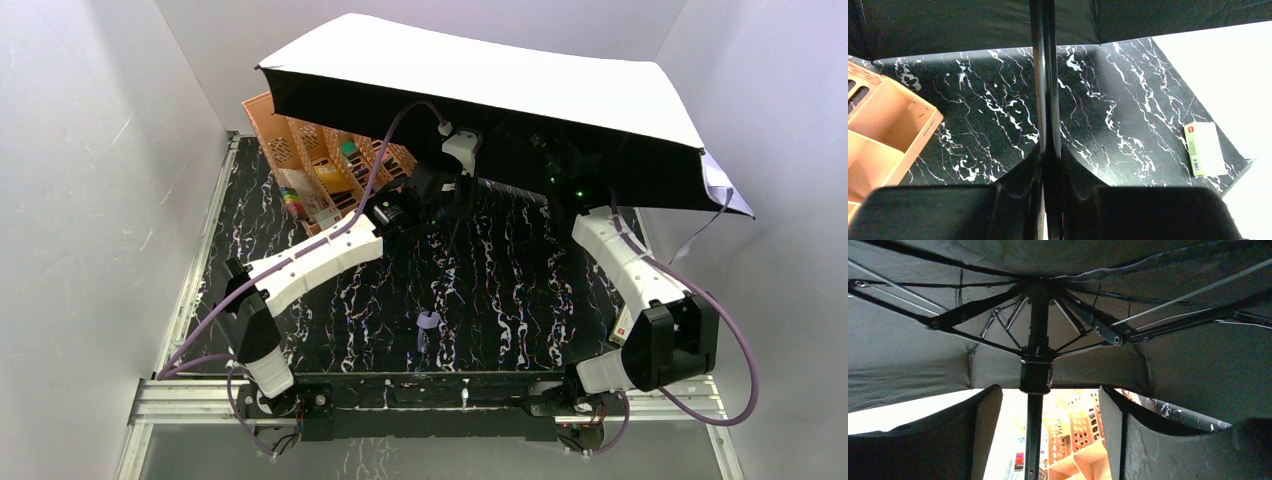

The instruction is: Put away the umbrella

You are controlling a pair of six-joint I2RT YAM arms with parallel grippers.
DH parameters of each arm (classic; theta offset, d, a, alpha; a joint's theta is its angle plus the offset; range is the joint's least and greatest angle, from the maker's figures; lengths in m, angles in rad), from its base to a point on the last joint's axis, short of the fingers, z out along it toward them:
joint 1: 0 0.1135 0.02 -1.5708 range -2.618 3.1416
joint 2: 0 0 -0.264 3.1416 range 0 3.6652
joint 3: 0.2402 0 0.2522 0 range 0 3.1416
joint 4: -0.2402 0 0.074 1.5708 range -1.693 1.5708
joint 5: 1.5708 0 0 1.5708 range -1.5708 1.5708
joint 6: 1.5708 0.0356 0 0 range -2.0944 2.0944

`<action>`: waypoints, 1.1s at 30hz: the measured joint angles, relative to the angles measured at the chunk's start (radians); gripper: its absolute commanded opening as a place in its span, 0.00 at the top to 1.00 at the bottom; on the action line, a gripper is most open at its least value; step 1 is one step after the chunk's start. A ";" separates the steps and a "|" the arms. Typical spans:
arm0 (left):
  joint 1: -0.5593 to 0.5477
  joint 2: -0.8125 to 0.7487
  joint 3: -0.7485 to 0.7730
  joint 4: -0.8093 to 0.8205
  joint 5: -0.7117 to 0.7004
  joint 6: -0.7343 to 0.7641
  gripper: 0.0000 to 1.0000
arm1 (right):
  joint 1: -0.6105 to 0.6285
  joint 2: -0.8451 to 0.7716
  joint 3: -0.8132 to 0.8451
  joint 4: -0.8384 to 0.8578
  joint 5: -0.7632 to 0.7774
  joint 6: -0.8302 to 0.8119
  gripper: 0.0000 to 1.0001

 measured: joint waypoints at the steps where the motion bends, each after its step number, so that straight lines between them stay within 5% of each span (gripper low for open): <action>1: 0.000 0.000 0.000 0.001 0.000 -0.002 1.00 | 0.000 0.008 0.006 0.001 0.003 -0.002 0.23; 20: 0.002 0.000 -0.014 0.026 0.000 -0.014 1.00 | 0.008 0.078 0.044 0.067 0.071 -0.002 0.46; 26: 0.005 0.000 -0.023 0.048 -0.003 -0.021 1.00 | 0.019 0.081 0.053 0.077 0.047 0.002 0.98; 33: 0.009 0.000 -0.032 0.048 -0.006 -0.018 1.00 | 0.025 0.061 0.036 0.059 0.029 -0.023 1.00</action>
